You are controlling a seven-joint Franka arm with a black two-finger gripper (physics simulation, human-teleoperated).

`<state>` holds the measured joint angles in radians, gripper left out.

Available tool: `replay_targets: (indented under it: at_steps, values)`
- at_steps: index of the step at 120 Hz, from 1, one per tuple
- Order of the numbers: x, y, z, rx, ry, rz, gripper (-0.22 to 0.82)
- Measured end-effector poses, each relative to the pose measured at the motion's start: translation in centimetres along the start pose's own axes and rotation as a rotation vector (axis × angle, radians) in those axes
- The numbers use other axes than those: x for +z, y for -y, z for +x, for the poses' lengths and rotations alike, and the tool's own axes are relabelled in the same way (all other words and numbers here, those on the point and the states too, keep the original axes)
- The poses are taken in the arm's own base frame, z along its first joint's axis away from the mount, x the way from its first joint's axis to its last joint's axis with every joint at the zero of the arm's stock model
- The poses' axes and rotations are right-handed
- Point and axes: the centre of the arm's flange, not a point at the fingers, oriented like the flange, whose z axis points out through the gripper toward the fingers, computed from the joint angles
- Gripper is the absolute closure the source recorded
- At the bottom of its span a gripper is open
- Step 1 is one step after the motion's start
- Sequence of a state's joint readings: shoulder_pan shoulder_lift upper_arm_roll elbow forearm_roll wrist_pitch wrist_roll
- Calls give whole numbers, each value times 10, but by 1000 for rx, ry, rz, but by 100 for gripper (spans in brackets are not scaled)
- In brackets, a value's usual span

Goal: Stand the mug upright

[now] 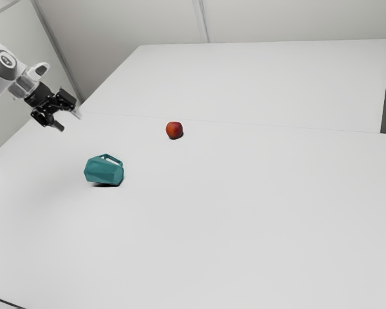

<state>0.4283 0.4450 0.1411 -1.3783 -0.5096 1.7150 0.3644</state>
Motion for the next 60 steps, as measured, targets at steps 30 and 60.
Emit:
replay_targets:
  at_steps: [30, 60]
  values:
    - [39, 62, 9, 50, -86, -188, 2]
    - [78, 105, 3, 99, -120, -291, 2]
